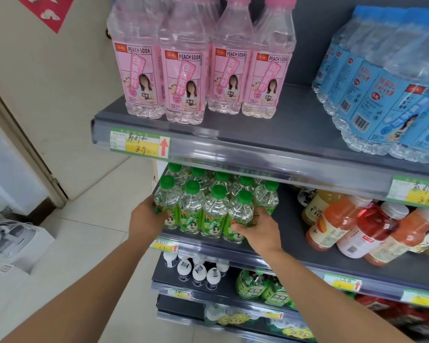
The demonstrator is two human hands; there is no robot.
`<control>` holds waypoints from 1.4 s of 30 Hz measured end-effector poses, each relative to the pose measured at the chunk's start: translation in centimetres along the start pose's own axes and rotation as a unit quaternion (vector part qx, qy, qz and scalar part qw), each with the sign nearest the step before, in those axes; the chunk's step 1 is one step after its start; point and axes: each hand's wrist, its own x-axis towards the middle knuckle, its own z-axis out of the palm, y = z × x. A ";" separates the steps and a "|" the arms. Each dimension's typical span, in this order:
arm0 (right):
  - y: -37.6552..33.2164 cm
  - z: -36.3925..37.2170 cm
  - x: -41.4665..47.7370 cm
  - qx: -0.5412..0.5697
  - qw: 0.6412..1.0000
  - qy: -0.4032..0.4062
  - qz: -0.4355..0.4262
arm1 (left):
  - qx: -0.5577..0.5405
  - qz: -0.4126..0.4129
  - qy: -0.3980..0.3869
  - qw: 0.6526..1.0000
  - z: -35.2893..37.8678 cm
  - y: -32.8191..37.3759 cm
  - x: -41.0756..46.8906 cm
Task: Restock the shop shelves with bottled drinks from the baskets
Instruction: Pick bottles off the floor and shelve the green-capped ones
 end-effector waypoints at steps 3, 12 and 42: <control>0.3 0.3 0.1 0.005 1.000 0.009 -0.009 | -0.008 0.006 -0.002 1.000 -0.1 -0.1 0.2; 0.5 0.3 -0.6 -0.001 1.000 -0.015 0.013 | 0.007 0.014 -0.013 1.000 0.2 -0.5 -0.1; 41.5 -5.8 -14.5 -0.300 0.902 -0.267 0.155 | 0.079 -0.130 -0.176 0.972 32.7 -16.6 -26.4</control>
